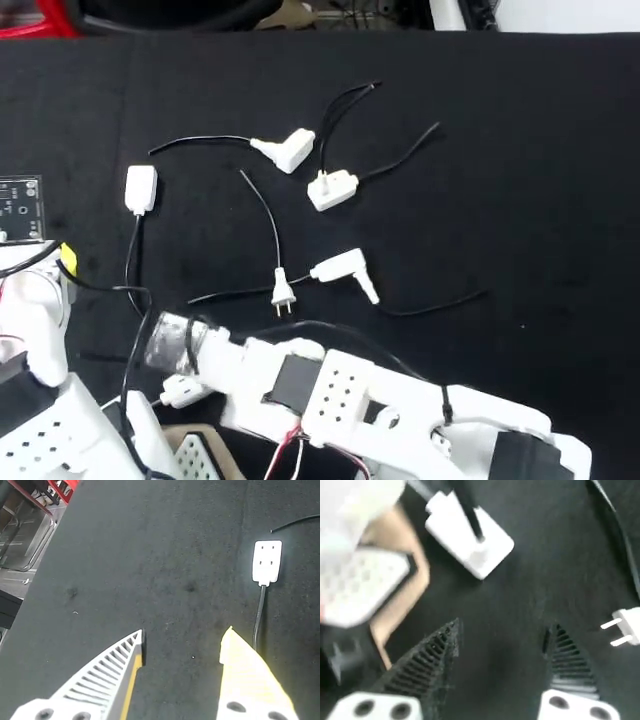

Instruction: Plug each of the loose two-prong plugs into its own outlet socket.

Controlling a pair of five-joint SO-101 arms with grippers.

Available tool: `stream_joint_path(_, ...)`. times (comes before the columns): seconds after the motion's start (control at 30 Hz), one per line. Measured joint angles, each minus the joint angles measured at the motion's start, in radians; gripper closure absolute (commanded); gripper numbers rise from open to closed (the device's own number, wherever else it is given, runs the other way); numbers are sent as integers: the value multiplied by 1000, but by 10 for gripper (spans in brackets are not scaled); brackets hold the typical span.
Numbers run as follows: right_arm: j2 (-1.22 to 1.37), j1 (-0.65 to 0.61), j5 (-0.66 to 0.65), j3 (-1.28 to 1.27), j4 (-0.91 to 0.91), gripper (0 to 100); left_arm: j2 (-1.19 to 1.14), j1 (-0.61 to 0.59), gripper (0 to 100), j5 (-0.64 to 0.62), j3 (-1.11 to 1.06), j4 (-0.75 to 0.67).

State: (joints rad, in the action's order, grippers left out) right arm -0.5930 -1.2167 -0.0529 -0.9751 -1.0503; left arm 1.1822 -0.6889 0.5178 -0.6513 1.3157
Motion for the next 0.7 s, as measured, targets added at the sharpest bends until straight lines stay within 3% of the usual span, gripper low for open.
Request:
stream_joint_path(0.13, 0, -14, -109, 32, -63, 734, 0, 0, 750, 3, 0, 0)
stream_joint_path(0.27, 2, -25, -129, -51, 146, 734, 0, 0, 751, 3, -11, 0)
stream_joint_path(0.4, 2, -31, -127, -141, 385, 734, -2, 0, 751, -9, -18, 0)
stream_joint_path(0.7, 269, -48, -40, -63, 491, 734, 3, 0, 751, -98, -18, 0)
